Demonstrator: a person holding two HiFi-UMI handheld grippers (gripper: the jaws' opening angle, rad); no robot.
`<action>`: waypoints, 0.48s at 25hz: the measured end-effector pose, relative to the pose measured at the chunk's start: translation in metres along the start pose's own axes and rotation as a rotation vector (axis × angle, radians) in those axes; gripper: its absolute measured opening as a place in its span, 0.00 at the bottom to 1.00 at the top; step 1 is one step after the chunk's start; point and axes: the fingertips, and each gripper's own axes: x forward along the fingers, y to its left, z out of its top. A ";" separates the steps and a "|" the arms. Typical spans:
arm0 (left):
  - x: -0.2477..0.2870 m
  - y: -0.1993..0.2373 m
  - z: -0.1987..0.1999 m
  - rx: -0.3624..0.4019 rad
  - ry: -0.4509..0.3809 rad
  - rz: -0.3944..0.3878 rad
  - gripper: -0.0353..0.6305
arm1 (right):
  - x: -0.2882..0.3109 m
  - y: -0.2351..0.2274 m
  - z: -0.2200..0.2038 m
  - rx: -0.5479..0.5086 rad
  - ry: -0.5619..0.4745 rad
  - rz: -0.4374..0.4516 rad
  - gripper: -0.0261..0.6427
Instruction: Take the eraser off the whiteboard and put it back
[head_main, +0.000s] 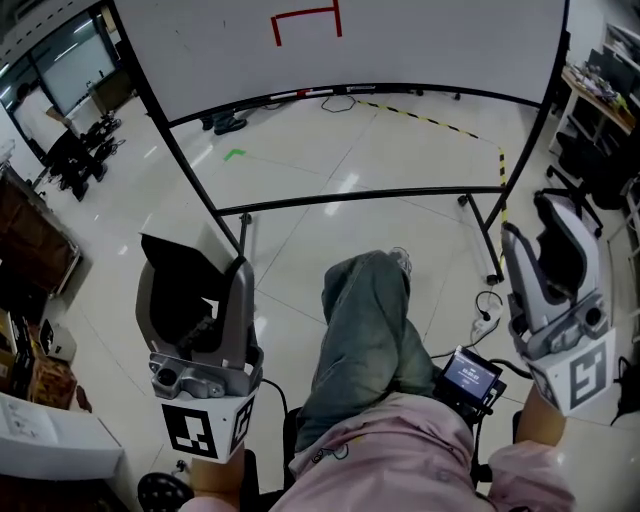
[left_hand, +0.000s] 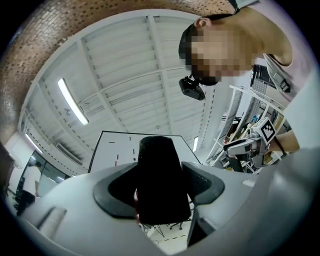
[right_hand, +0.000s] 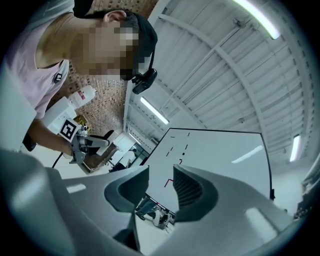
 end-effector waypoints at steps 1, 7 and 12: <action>0.001 -0.003 -0.006 -0.011 0.012 -0.007 0.47 | 0.001 0.003 -0.002 0.006 -0.001 0.011 0.26; 0.004 -0.013 -0.021 -0.029 0.044 -0.029 0.47 | 0.005 0.013 -0.006 0.009 0.007 0.041 0.26; 0.003 -0.011 -0.018 -0.029 0.041 -0.018 0.47 | 0.002 0.012 -0.003 0.013 0.007 0.045 0.26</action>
